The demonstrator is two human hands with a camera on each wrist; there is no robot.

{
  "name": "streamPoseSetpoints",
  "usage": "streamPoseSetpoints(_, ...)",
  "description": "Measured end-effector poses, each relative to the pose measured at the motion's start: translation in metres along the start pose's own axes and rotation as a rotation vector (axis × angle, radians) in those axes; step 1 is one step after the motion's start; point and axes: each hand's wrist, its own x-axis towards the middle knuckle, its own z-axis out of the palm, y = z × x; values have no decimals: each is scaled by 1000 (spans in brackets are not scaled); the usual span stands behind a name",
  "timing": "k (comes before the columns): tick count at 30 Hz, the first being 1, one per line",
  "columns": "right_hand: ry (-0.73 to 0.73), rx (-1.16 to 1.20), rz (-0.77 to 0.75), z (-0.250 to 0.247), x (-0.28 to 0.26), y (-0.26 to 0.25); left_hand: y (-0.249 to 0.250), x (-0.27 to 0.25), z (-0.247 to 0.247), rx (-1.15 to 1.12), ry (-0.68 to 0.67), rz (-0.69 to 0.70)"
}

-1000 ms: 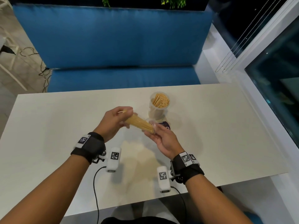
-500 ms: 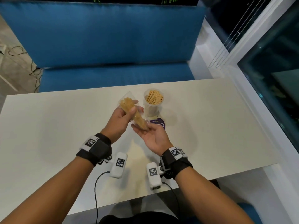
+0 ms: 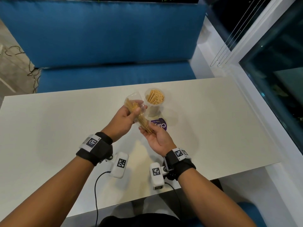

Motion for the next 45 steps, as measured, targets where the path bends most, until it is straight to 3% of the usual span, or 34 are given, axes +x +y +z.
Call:
streamPoseSetpoints(3,-26,-67,-16,-1,0,0,4,3,-4,34,-46,-80)
streamPoseSetpoints(7,-25,-144,-13,-1,-1,3,4,5,-14,185,-94,-79)
streamPoseSetpoints(14,-32,14,-32,-8,1,3,5,3,-13,30,6,-65)
streamPoseSetpoints(21,-46,-185,-61,-20,7,1,10,1,-15,17,-121,-159)
streamPoseSetpoints(23,-28,-193,-81,-25,8,-2,11,3,-15,18,-71,-143)
streamPoseSetpoints(26,-19,-146,-96,-26,7,-5,9,4,-16,101,-28,-133)
streamPoseSetpoints(29,-33,-130,-107,-24,6,-6,8,3,-17,319,-162,-95)
streamPoseSetpoints(32,-47,-118,-106,-22,5,-5,1,5,-16,463,-73,-95)
streamPoseSetpoints(34,-60,-127,-107,-21,3,-5,-3,6,-16,430,-9,-101)
streamPoseSetpoints(40,-35,-65,-158,-19,6,-4,-5,6,-13,389,-81,-121)
streamPoseSetpoints(45,-42,-60,-158,-18,8,0,-12,10,-8,408,6,-133)
